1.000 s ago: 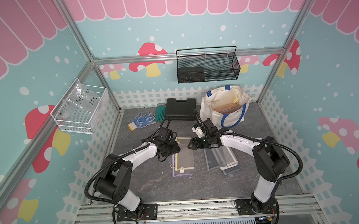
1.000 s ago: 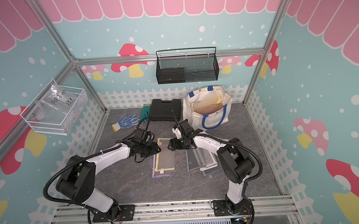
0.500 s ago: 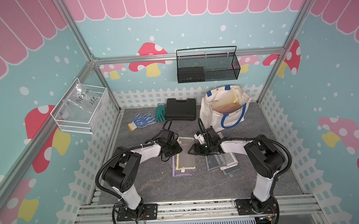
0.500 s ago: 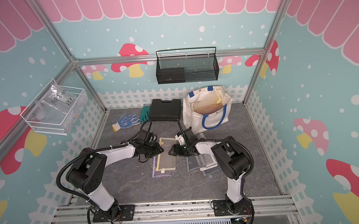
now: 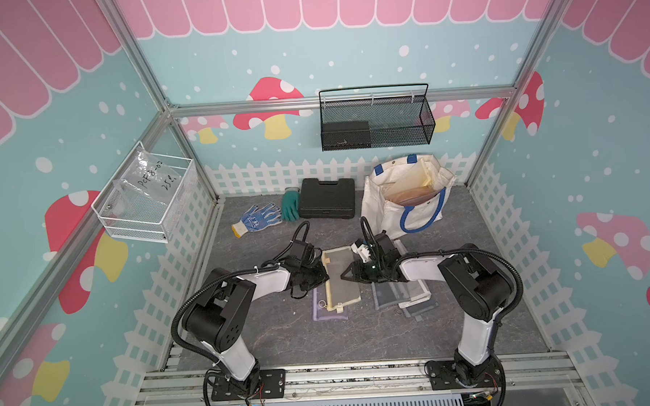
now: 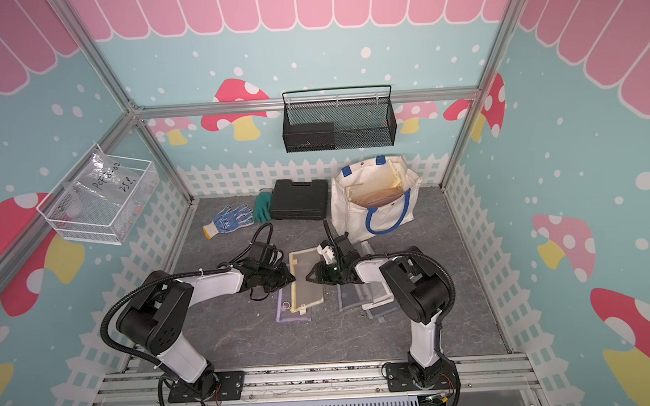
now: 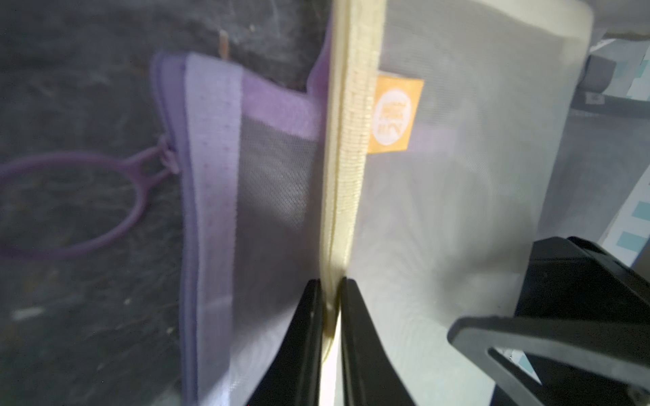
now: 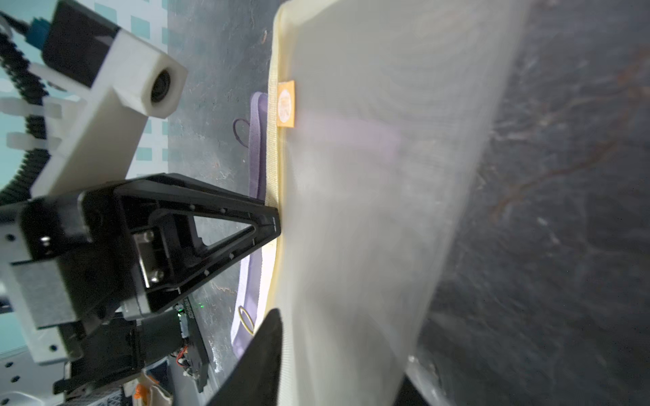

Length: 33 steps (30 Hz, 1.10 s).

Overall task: Put the pencil pouch into the canvas bag
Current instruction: Pick up the pencil pouch.

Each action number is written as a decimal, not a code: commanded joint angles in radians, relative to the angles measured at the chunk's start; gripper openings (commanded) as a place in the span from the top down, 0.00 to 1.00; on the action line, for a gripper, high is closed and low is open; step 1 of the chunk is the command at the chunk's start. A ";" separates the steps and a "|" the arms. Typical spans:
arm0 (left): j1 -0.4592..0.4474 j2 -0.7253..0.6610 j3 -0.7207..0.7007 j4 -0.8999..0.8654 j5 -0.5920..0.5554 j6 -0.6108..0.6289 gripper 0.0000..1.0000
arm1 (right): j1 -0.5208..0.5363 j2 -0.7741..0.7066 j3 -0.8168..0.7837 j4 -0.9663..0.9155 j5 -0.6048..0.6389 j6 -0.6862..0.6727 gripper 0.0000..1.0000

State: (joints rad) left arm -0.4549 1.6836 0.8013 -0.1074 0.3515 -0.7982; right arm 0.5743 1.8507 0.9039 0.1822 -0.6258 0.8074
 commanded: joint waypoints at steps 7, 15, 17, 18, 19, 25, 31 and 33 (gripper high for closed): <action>-0.005 -0.107 -0.016 -0.081 -0.015 0.006 0.67 | 0.003 -0.145 0.074 -0.150 0.060 -0.089 1.00; -0.007 -0.286 0.004 -0.250 -0.129 0.092 0.50 | 0.005 -0.346 0.152 -0.244 0.135 -0.102 1.00; -0.007 -0.324 0.012 -0.282 -0.149 0.113 0.48 | 0.006 -0.385 0.173 -0.279 0.172 -0.095 1.00; -0.007 -0.340 0.020 -0.303 -0.157 0.127 0.47 | 0.005 -0.405 0.188 -0.300 0.193 -0.092 1.00; -0.007 -0.352 0.028 -0.322 -0.167 0.138 0.47 | 0.006 -0.419 0.201 -0.316 0.207 -0.090 1.00; -0.010 -0.372 0.075 -0.399 -0.204 0.185 0.46 | 0.005 -0.528 0.306 -0.415 0.335 -0.058 1.00; -0.035 -0.363 0.108 -0.405 -0.230 0.186 0.46 | -0.018 -0.561 0.430 -0.471 0.445 -0.011 1.00; -0.050 -0.359 0.116 -0.408 -0.239 0.186 0.46 | -0.057 -0.552 0.469 -0.499 0.461 -0.006 1.00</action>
State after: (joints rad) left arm -0.4885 1.3201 0.8818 -0.4889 0.1478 -0.6346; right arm 0.5545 1.3018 1.3289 -0.2577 -0.2375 0.7731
